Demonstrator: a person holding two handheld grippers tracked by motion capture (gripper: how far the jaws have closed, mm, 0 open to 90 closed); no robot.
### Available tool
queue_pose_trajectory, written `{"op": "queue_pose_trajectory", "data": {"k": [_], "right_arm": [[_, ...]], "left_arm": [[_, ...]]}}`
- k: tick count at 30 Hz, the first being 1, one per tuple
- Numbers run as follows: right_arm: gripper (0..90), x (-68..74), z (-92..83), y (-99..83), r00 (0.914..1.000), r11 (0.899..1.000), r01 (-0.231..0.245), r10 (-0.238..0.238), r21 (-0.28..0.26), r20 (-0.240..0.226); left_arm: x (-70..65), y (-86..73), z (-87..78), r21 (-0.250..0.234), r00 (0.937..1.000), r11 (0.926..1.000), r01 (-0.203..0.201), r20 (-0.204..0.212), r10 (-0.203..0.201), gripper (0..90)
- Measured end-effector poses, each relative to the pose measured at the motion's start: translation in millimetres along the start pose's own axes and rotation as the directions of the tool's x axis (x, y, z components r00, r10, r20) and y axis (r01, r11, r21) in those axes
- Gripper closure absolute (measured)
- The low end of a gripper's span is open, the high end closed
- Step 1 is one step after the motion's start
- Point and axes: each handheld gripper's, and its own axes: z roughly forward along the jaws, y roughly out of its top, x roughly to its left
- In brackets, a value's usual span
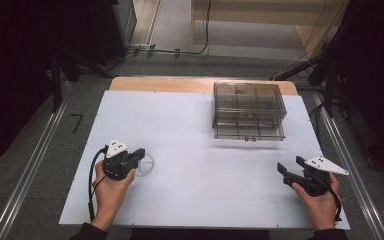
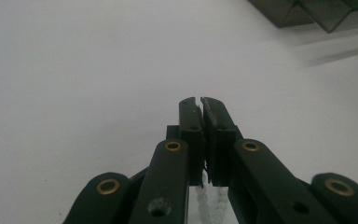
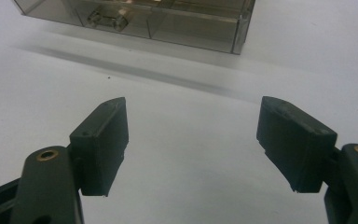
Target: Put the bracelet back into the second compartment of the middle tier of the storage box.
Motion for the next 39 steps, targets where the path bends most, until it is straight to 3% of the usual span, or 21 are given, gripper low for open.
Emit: {"op": "queue_pose_trajectory", "data": {"k": [16, 30, 39], "right_arm": [[23.9, 14.4, 6.3, 9.1, 0.9990, 1.000, 0.019, -0.020, -0.013, -0.041], [25.0, 25.9, 15.5, 19.7, 0.9957, 0.999, 0.049, -0.050, -0.022, -0.078], [25.4, 34.7, 22.4, 25.6, 0.9933, 0.997, 0.066, -0.068, -0.025, -0.093]], "left_arm": [[-24.3, 17.0, 10.5, -0.024, 0.9982, 0.9995, -0.022, 0.055, 0.023, 87.7], [-48.5, 32.9, 32.3, -0.026, 0.9942, 0.9987, -0.044, 0.097, 0.046, 87.7], [-61.7, 40.7, 52.3, -0.003, 0.9918, 0.9986, -0.052, 0.117, 0.052, 87.6]]}}
